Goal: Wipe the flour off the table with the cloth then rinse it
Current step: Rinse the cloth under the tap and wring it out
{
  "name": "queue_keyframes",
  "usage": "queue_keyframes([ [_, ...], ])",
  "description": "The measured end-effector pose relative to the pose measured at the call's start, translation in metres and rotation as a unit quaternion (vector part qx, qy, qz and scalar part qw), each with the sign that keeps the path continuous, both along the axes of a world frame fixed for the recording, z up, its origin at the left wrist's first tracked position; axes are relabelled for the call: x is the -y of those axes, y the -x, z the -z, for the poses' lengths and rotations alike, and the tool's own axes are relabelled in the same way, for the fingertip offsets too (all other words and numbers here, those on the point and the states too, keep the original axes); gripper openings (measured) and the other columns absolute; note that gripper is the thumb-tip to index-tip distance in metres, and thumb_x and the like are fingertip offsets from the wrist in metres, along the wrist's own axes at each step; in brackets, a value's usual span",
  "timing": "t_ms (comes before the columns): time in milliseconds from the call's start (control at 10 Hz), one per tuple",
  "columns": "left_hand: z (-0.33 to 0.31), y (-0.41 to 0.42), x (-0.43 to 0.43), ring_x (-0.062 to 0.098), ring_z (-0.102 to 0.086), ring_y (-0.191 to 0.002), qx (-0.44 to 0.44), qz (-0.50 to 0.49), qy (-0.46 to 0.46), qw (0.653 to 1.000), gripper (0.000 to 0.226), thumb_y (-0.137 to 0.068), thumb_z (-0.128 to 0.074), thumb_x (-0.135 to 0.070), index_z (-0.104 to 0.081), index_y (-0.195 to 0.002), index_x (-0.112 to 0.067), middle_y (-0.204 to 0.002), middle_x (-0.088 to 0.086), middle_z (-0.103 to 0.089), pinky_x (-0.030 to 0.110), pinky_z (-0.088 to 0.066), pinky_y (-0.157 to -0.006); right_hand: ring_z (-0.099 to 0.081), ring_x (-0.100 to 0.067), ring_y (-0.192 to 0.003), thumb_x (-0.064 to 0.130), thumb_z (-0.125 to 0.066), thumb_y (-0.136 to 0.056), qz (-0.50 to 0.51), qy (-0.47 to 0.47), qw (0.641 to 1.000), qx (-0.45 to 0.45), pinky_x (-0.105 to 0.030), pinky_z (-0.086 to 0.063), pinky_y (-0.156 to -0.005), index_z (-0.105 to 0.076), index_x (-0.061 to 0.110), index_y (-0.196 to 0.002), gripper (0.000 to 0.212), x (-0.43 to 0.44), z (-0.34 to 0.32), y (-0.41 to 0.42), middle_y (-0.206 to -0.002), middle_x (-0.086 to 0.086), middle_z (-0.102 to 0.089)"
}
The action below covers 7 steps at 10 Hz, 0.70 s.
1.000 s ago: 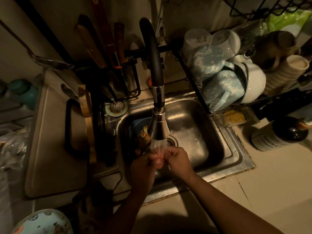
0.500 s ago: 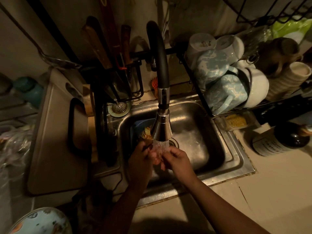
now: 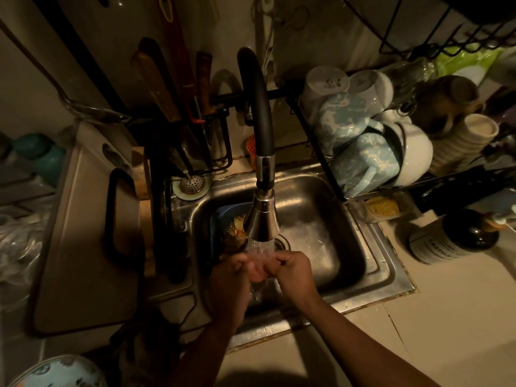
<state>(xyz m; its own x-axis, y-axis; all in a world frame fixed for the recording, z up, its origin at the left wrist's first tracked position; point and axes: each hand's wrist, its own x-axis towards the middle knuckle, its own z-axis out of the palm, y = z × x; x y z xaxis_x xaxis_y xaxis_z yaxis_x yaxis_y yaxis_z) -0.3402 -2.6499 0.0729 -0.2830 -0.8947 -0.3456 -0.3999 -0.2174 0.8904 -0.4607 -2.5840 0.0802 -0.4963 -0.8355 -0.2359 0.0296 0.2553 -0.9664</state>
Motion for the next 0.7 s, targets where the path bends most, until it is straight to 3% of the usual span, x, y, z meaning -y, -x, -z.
queue_keyframes([
  [100, -0.011, 0.009, -0.009, -0.005, -0.064, -0.063, -0.036, -0.035, -0.061, 0.997, 0.026, -0.087, -0.059, 0.005, -0.07, -0.083, -0.018, -0.064, -0.017, -0.069, 0.015, -0.053, -0.063, -0.063, -0.009, -0.061, -0.005, -0.065, -0.09, 0.043, 0.007, 0.999, 0.014, -0.026, -0.052, -0.061, -0.077, 0.006, -0.072, 0.024, 0.004, 0.003, 0.0, -0.065, -0.006, -0.072],
  [200, -0.002, 0.012, -0.001, 0.023, -0.067, -0.07, -0.036, -0.062, -0.014, 0.997, 0.018, -0.082, -0.056, -0.008, -0.069, -0.074, -0.018, -0.067, -0.002, -0.069, 0.03, -0.053, -0.065, -0.059, -0.01, -0.062, 0.0, -0.066, -0.091, 0.019, 0.038, 0.999, 0.026, -0.026, -0.048, -0.061, -0.076, 0.005, -0.07, 0.024, -0.001, -0.004, -0.002, -0.064, -0.01, -0.069],
  [300, 0.004, 0.013, 0.006, 0.023, -0.067, -0.076, 0.013, -0.102, 0.011, 0.995, 0.023, -0.084, -0.058, -0.006, -0.07, -0.074, -0.024, -0.074, 0.0, -0.071, 0.035, -0.052, -0.072, -0.055, -0.006, -0.059, -0.004, -0.064, -0.091, -0.032, 0.035, 0.998, 0.042, -0.021, -0.044, -0.061, -0.075, 0.014, -0.068, 0.031, 0.001, -0.002, 0.003, -0.061, 0.003, -0.065],
  [400, 0.005, 0.012, 0.006, 0.024, -0.064, -0.072, -0.064, -0.12, -0.029, 0.99, 0.02, -0.083, -0.06, -0.008, -0.071, -0.073, -0.021, -0.071, 0.003, -0.068, 0.042, -0.051, -0.073, -0.062, -0.005, -0.066, 0.0, -0.063, -0.092, 0.003, 0.026, 0.996, 0.08, -0.02, -0.047, -0.064, -0.076, 0.006, -0.088, 0.015, 0.008, 0.007, 0.014, -0.072, 0.003, -0.071],
  [500, 0.005, 0.011, 0.002, 0.016, -0.058, -0.064, -0.156, -0.139, -0.072, 0.975, 0.019, -0.088, -0.061, 0.007, -0.067, -0.077, -0.007, -0.068, 0.007, -0.062, 0.037, -0.047, -0.066, -0.065, -0.025, -0.078, 0.015, -0.058, -0.101, 0.009, -0.017, 0.991, 0.135, -0.026, -0.05, -0.065, -0.071, 0.01, -0.105, 0.016, 0.004, 0.011, 0.019, -0.088, -0.012, -0.072],
  [600, -0.004, 0.006, 0.003, 0.014, -0.061, -0.069, -0.247, -0.147, -0.081, 0.954, 0.017, -0.075, -0.072, 0.003, -0.07, -0.083, -0.012, -0.075, 0.006, -0.063, 0.031, -0.051, -0.065, -0.066, -0.039, -0.094, 0.042, -0.044, -0.105, -0.043, -0.119, 0.948, 0.293, -0.041, -0.054, -0.083, -0.066, 0.013, -0.119, 0.039, -0.003, 0.008, 0.012, -0.107, -0.019, -0.073],
  [700, -0.006, -0.002, 0.004, 0.016, -0.067, -0.074, -0.274, -0.119, -0.1, 0.949, 0.032, -0.07, -0.074, 0.004, -0.077, -0.078, -0.026, -0.078, 0.002, -0.071, 0.031, -0.055, -0.067, -0.066, -0.034, -0.112, 0.054, -0.04, -0.101, -0.019, -0.108, 0.901, 0.419, -0.048, -0.044, -0.108, -0.063, 0.012, -0.129, 0.055, -0.004, 0.006, 0.012, -0.119, -0.018, -0.071],
])
